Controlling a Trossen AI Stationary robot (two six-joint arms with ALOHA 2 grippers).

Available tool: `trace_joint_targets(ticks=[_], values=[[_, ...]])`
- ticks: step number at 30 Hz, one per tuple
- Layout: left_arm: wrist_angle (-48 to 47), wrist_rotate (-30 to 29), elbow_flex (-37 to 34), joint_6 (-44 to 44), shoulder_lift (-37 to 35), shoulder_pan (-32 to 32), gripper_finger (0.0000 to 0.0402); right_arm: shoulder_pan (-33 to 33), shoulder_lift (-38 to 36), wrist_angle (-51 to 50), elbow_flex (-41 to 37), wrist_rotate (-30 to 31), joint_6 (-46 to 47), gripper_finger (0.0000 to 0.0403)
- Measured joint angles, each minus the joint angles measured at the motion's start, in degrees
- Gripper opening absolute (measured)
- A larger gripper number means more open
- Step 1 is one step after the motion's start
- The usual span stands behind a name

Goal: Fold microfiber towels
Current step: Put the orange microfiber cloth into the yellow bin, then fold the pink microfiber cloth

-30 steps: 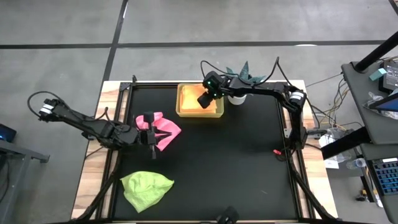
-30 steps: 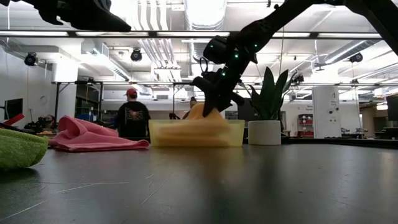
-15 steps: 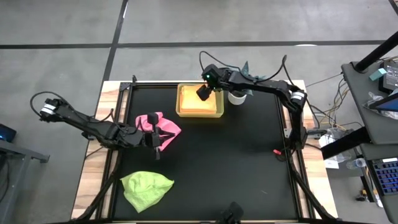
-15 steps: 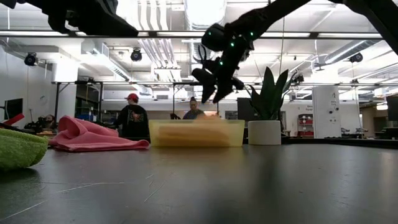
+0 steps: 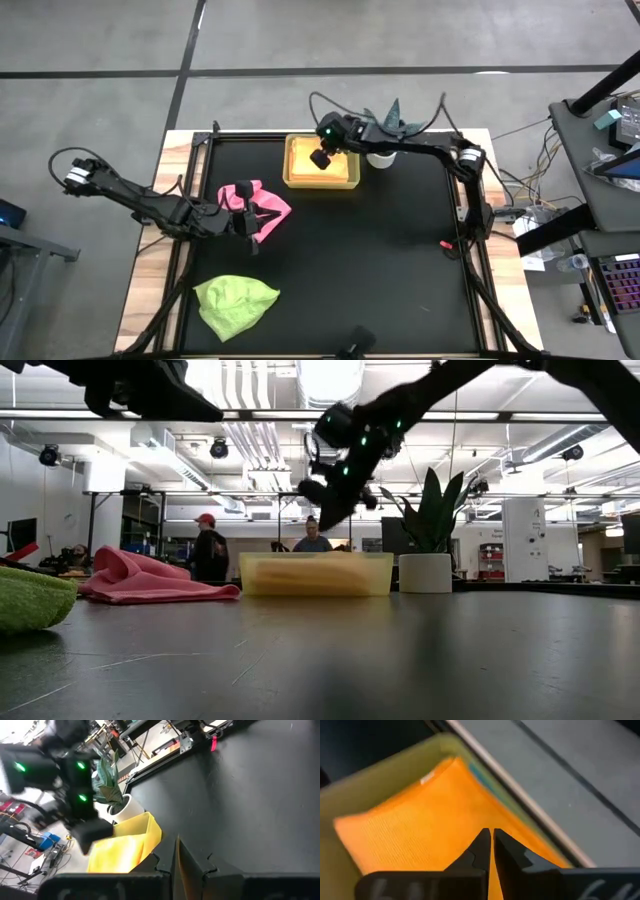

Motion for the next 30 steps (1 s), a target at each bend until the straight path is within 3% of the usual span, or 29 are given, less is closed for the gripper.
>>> trace_joint_targets(ticks=[7,15,24,30], values=[[0.0,0.0,0.0,0.0,0.0,0.0,0.0006,0.0,7.0,0.8,-0.7,0.7,0.5,0.0012],[0.0,0.0,0.0,0.2,0.1,0.3,0.0006,0.2,9.5,0.9,-0.7,0.1,1.3,0.0012],[0.2,0.0,0.0,0.2,0.2,0.3,0.0006,0.9,3.9,0.1,-0.6,0.2,0.5,0.0012],[0.1,0.0,-0.2,-0.1,0.8,0.3,0.0006,6.2,-1.7,-0.3,-2.4,0.1,-3.4,0.0012]])
